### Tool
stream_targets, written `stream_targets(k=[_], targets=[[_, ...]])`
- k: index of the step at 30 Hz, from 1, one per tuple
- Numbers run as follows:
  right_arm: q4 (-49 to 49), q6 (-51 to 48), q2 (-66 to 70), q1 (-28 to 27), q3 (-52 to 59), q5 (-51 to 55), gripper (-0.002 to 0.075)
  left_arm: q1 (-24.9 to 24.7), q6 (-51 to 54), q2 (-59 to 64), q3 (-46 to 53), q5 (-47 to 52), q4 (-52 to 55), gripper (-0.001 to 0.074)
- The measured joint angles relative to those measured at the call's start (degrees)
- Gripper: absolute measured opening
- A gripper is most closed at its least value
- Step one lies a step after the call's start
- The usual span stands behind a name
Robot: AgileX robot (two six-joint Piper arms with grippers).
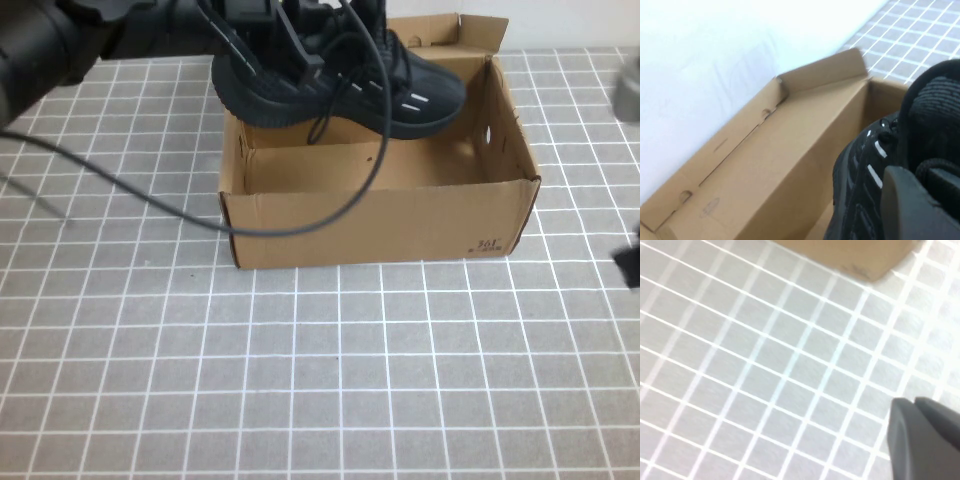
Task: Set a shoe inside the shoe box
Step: Place the shoe in the shoe box
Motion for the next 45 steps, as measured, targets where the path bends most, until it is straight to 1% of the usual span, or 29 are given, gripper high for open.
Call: stream_targets(k=[5,11,17,23,30,34,39,45], targets=[[-4.01,5.32,-4.86,0.0,7.02,0.0,-0.0016,1.68,0.0,6.13,-5.62,1.71,-2.57,0.0036],[-4.74,8.17,-8.79,0.0,11.86,-0.09,-0.0016,1.91,1.03,12.32,-10.23,2.83,-6.98,0.0036],[-4.74,8.39,-10.7,0.0,12.35,-0.09,-0.0016,1.91,5.51,17.1,-12.44,2.71,-13.09,0.0036],[-4.87,9.48,-10.93,0.0,12.44,-0.09,-0.0016,2.17,8.69,20.36,-12.97,2.05,-16.76,0.0036],[-4.87,9.7,-10.93,0.0,12.44,-0.09,-0.0016,3.78,19.48,23.95,-13.21,2.07,-26.29,0.0036],[-4.87,9.82,-10.93,0.0,12.44,-0.09,-0.0016,5.21,24.16,25.54,-14.03,4.1,-31.17,0.0036],[-4.87,10.17,-10.93,0.0,12.68,-0.09,-0.0016,6.54,27.69,26.95,-14.68,6.36,-33.5,0.0036],[-4.76,10.91,-10.93,0.0,12.69,-0.13,-0.0016,7.79,28.24,27.91,-14.68,10.15,-33.97,0.0036]])
